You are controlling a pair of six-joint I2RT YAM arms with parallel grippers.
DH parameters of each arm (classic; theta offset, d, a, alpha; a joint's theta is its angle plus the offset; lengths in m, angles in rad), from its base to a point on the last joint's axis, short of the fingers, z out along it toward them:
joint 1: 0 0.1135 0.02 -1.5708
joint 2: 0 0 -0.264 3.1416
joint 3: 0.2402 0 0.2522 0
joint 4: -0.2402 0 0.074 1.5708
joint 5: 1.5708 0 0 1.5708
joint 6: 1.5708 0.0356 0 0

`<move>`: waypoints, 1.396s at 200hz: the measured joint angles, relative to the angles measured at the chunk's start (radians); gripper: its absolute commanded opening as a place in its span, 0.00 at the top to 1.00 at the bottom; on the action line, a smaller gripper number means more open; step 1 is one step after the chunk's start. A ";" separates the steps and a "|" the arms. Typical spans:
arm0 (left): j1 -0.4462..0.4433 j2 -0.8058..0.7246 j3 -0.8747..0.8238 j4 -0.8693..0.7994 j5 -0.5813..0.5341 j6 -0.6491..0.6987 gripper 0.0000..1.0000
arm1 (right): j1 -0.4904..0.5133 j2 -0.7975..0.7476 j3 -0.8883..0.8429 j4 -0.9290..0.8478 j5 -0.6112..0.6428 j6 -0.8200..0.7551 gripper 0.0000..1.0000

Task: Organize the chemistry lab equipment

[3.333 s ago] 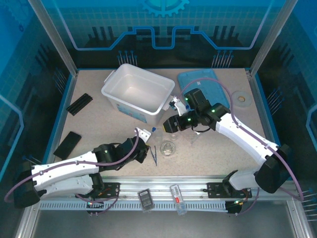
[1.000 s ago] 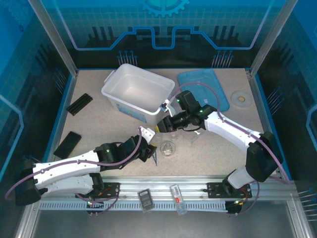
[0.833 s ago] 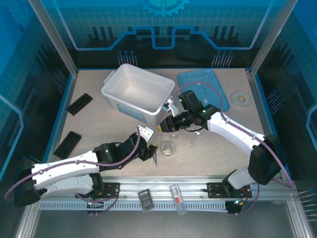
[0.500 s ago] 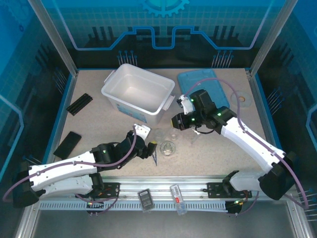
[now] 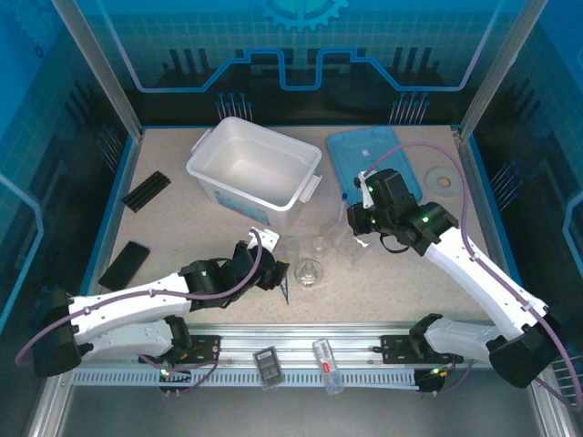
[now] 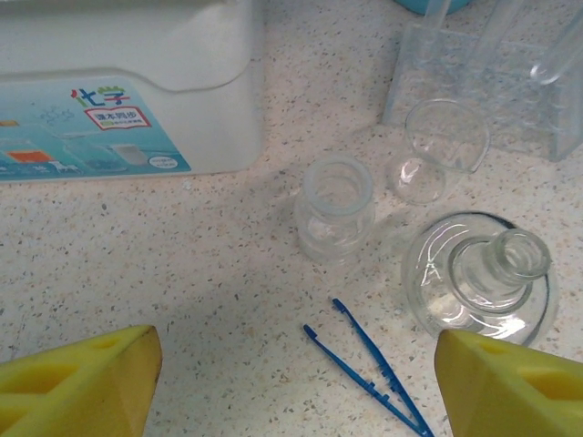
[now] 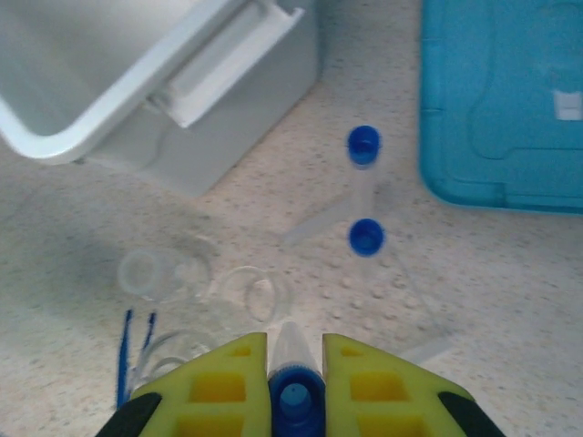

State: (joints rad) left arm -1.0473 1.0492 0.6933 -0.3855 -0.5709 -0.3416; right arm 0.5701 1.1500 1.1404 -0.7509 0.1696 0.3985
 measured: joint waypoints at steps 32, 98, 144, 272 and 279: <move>0.005 0.013 0.000 -0.002 0.003 0.000 0.20 | -0.009 0.002 0.000 -0.029 0.068 0.000 0.85; 0.017 0.028 0.000 -0.001 0.019 0.000 0.20 | -0.015 0.019 -0.016 -0.042 0.111 -0.004 0.85; 0.023 0.037 0.000 -0.001 0.029 0.000 0.20 | -0.015 0.044 -0.054 -0.020 0.107 -0.003 0.84; 0.037 0.036 0.000 -0.001 0.029 -0.001 0.19 | -0.015 0.085 -0.081 0.054 0.111 -0.003 0.84; 0.039 0.036 0.000 -0.001 0.029 -0.001 0.19 | -0.015 0.087 -0.081 0.056 0.111 -0.003 0.84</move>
State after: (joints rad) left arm -1.0084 1.0855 0.6933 -0.3866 -0.5415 -0.3424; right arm 0.5549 1.2369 1.0595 -0.6949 0.2810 0.3950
